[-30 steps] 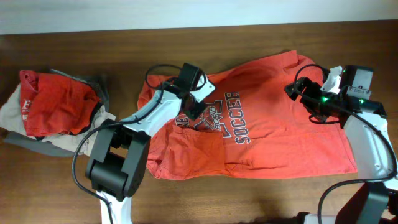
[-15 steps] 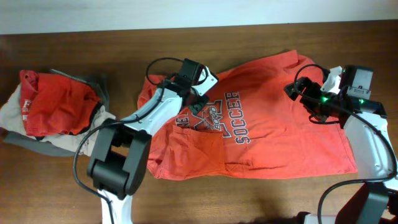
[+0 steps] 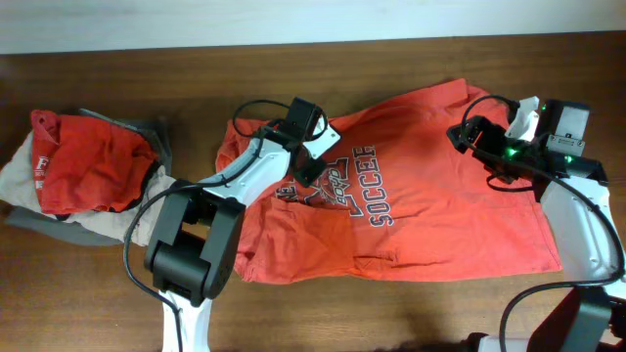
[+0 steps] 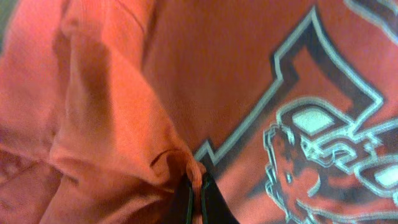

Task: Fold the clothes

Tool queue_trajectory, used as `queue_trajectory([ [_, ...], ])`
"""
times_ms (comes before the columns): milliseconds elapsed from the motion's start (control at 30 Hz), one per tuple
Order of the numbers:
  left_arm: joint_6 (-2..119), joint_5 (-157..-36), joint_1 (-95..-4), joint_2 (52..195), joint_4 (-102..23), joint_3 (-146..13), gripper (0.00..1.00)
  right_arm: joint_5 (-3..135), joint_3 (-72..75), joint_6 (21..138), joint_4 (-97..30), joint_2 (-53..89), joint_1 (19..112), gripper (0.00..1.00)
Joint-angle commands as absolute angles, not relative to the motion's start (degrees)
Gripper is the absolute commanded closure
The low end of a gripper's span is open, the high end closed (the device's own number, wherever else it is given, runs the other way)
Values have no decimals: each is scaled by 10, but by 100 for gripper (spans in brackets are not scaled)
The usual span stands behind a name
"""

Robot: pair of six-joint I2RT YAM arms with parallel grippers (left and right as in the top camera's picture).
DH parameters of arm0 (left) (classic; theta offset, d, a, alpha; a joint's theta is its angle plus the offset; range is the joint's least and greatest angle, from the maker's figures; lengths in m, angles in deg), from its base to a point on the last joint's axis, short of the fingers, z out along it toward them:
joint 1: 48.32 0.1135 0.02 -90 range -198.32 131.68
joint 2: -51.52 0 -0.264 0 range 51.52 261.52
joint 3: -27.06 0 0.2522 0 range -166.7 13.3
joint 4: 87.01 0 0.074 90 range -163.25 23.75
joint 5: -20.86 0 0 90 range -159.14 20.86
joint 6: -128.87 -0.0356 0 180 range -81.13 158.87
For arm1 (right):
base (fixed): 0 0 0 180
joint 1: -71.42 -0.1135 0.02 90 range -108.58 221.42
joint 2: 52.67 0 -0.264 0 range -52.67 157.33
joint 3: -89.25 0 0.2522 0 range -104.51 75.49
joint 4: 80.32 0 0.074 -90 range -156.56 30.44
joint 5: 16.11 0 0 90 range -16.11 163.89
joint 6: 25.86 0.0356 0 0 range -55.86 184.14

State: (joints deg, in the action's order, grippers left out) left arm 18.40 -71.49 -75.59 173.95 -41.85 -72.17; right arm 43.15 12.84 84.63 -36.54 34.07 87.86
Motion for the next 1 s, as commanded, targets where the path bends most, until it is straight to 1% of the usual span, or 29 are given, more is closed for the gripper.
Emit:
queue_trajectory([
  [0,180,-691,-758,1717,-345,-773,100,415,128,835,-373,342,874,1],
  [67,180,-691,-759,1704,-295,-802,100,417,128,838,-374,342,874,1],
  [167,180,-691,-761,1687,-217,-845,100,493,128,929,-346,342,876,1],
  [200,180,-692,-762,1683,-196,-855,100,506,128,942,-341,342,876,1],
  [300,180,-691,-765,1677,-153,-876,100,507,128,946,-346,343,875,1],
  [567,182,-696,-786,1673,-64,-879,100,506,128,950,-382,343,876,1],
  [600,185,-696,-791,1673,-55,-879,100,507,128,965,-374,344,876,0],
  [667,191,-698,-801,1673,-40,-878,100,503,127,1025,-332,346,876,7],
  [833,200,-698,-818,1673,-16,-878,99,501,126,1027,-322,352,866,6],
  [967,200,-704,-822,1673,-16,-878,94,501,126,1103,-316,352,860,6],
])
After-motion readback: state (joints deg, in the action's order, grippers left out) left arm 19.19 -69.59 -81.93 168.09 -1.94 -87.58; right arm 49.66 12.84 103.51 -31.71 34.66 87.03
